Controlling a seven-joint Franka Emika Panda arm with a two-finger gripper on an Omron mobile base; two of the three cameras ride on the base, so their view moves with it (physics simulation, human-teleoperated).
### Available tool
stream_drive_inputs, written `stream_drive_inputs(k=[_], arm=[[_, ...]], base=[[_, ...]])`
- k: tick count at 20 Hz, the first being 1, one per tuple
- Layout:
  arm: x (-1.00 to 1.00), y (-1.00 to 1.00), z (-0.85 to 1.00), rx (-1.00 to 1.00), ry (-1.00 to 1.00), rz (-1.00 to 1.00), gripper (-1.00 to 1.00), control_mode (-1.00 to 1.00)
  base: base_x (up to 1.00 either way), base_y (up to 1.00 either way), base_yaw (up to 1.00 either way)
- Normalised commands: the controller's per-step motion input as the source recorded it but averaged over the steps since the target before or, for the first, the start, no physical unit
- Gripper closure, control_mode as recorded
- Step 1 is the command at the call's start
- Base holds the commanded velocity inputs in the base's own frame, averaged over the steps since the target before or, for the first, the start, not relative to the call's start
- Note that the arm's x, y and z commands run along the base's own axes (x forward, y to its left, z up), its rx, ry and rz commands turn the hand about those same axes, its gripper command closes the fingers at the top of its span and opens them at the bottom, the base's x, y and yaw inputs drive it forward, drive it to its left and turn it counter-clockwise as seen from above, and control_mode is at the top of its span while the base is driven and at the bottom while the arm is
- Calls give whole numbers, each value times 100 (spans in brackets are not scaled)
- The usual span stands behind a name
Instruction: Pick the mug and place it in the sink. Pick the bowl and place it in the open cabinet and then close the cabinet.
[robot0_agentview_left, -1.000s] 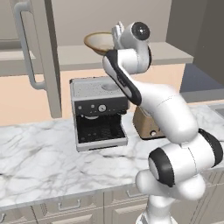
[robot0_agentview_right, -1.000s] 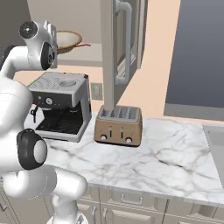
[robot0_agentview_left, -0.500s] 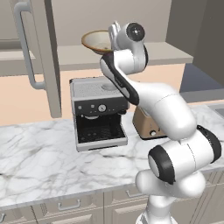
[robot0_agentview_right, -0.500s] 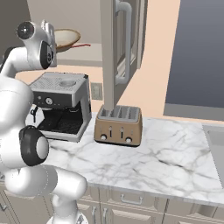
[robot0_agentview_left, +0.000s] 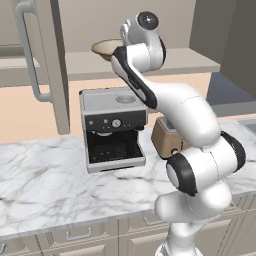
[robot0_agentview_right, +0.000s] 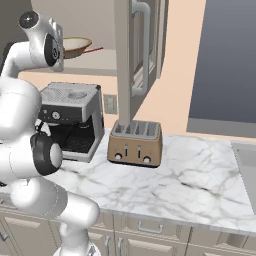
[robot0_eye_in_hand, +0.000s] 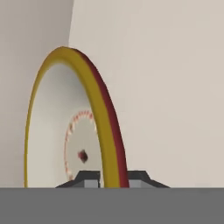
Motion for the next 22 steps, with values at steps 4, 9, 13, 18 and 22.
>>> stream_drive_inputs(k=[4,9,13,18,22], arm=[[72,24,-11,0,0,0,-100,-100],[37,13,-15,0,-5,0,-100,-100],[-7,-3,0,1,-27,0,-100,-100],[-41,-19,0,6,-31,-5,-100,-100],[-57,-37,0,16,-7,-11,-100,-100]], base=[[0,0,0],[0,0,0],[0,0,0],[0,0,0],[0,0,0]])
